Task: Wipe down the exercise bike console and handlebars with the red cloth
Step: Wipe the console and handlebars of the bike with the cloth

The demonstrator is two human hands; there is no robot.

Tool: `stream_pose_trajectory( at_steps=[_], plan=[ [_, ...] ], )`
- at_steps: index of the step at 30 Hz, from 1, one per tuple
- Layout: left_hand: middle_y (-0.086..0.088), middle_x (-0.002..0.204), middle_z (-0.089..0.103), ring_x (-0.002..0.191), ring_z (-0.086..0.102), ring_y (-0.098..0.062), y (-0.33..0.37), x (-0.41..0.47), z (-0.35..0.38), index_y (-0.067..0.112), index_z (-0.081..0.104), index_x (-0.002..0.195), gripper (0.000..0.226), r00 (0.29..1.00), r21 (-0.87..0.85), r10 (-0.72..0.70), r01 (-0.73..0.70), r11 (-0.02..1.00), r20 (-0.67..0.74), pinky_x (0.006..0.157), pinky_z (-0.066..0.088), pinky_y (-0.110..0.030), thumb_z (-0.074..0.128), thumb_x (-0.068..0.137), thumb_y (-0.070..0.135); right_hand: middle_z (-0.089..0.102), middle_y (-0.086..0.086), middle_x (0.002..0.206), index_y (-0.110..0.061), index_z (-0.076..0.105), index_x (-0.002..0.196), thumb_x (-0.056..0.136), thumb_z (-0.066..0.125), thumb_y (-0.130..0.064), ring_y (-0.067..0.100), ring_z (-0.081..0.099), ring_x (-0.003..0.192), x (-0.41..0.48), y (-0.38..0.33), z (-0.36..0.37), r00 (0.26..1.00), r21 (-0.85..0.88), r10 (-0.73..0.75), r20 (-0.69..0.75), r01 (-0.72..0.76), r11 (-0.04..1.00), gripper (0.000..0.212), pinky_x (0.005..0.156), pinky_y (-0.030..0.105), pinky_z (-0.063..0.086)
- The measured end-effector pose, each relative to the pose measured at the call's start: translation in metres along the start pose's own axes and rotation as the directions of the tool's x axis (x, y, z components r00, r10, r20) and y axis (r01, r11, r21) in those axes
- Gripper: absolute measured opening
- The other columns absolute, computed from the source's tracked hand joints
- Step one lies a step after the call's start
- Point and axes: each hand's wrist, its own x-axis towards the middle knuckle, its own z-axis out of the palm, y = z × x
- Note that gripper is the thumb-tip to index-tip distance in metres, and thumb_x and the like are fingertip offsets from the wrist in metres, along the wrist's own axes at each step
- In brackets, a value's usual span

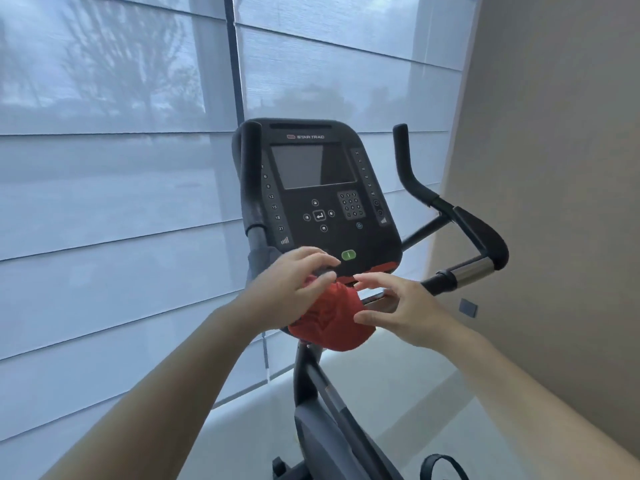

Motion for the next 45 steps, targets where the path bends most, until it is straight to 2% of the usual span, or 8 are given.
stream_pose_trajectory(
  at_steps=[4, 9, 15, 18, 24, 30, 39, 45],
  plan=[
    [0.014, 0.126, 0.051, 0.113, 0.046, -0.010, 0.023, 0.000, 0.020, 0.043, 0.047, 0.124, 0.042, 0.948, 0.271, -0.124, 0.042, 0.962, 0.292, 0.092, 0.046, -0.034, 0.046, 0.085, 0.059, 0.060, -0.031, 0.103, -0.042, 0.060, 0.106, 0.061, 0.067, -0.069, -0.013, 0.054, 0.100, 0.013, 0.029, -0.014, 0.999, -0.046, -0.045, 0.029, 0.046, 0.998, 0.053, 0.085, 0.010, 0.043],
    [0.013, 0.119, 0.053, 0.111, 0.042, -0.007, 0.028, -0.014, 0.033, 0.035, 0.053, 0.120, 0.034, 0.993, 0.230, -0.107, 0.092, 0.969, 0.053, 0.096, 0.039, -0.028, 0.054, 0.087, 0.044, 0.060, -0.027, 0.104, -0.035, 0.062, 0.107, 0.075, 0.052, -0.063, -0.017, 0.049, 0.102, 0.032, 0.044, -0.019, 0.986, -0.058, -0.157, 0.049, 0.160, 0.985, 0.044, 0.081, -0.003, 0.034],
    [0.007, 0.111, 0.056, 0.106, 0.048, -0.006, 0.031, -0.024, 0.032, 0.020, 0.061, 0.106, 0.018, 0.960, 0.161, -0.169, 0.207, 0.965, -0.222, 0.094, 0.035, -0.016, 0.054, 0.090, 0.022, 0.063, -0.016, 0.113, -0.028, 0.062, 0.115, 0.093, 0.035, -0.051, 0.003, 0.054, 0.110, 0.051, 0.042, -0.002, 0.974, -0.128, -0.217, 0.069, 0.224, 0.966, 0.042, 0.090, 0.024, 0.045],
    [0.005, 0.100, 0.056, 0.091, 0.050, -0.005, 0.028, -0.024, 0.018, 0.013, 0.064, 0.100, 0.016, 0.872, 0.095, -0.270, 0.335, 0.938, -0.407, 0.079, 0.031, -0.003, 0.052, 0.090, 0.009, 0.063, -0.019, 0.113, -0.037, 0.060, 0.113, 0.092, 0.021, -0.056, 0.008, 0.053, 0.109, 0.052, 0.044, 0.004, 0.979, -0.338, -0.203, 0.014, 0.196, 0.921, 0.048, 0.076, 0.031, 0.043],
    [0.008, 0.112, 0.058, 0.107, 0.049, -0.008, 0.048, -0.011, 0.035, 0.027, 0.068, 0.102, 0.035, 0.931, 0.222, -0.252, 0.313, 0.923, -0.265, 0.093, 0.036, -0.021, 0.044, 0.088, 0.007, 0.065, -0.017, 0.105, -0.040, 0.057, 0.109, 0.087, 0.007, -0.061, 0.013, 0.056, 0.101, 0.054, 0.049, 0.006, 0.979, -0.405, -0.202, 0.011, 0.190, 0.894, 0.059, 0.067, 0.030, 0.037],
    [0.011, 0.121, 0.054, 0.114, 0.042, -0.006, 0.044, -0.024, 0.055, 0.027, 0.064, 0.108, 0.037, 0.943, 0.333, -0.187, 0.277, 0.901, -0.277, 0.101, 0.032, -0.024, 0.051, 0.084, 0.052, 0.067, -0.014, 0.103, -0.035, 0.060, 0.105, 0.089, 0.008, -0.058, 0.014, 0.058, 0.099, 0.051, 0.051, 0.008, 0.971, -0.398, -0.237, -0.023, 0.208, 0.893, 0.059, 0.068, 0.030, 0.043],
    [-0.003, 0.087, 0.051, 0.083, 0.047, -0.021, 0.024, -0.014, 0.027, 0.016, 0.051, 0.083, 0.023, 0.880, 0.357, -0.200, 0.370, 0.857, -0.431, 0.077, 0.033, -0.026, 0.056, 0.089, 0.038, 0.067, -0.013, 0.096, -0.032, 0.062, 0.098, 0.088, 0.003, -0.059, 0.012, 0.059, 0.093, 0.049, 0.050, 0.009, 0.962, -0.428, -0.270, -0.038, 0.228, 0.874, 0.065, 0.065, 0.029, 0.044],
    [-0.007, 0.115, 0.052, 0.111, 0.046, -0.026, 0.015, -0.007, 0.018, 0.018, 0.058, 0.114, 0.032, 0.811, 0.282, -0.378, 0.528, 0.801, -0.446, 0.099, 0.034, -0.039, 0.056, 0.088, 0.037, 0.065, -0.011, 0.081, -0.029, 0.062, 0.085, 0.088, 0.004, -0.061, 0.011, 0.058, 0.081, 0.049, 0.051, 0.011, 0.958, -0.454, -0.279, -0.062, 0.222, 0.863, 0.066, 0.059, 0.027, 0.043]
  ],
)
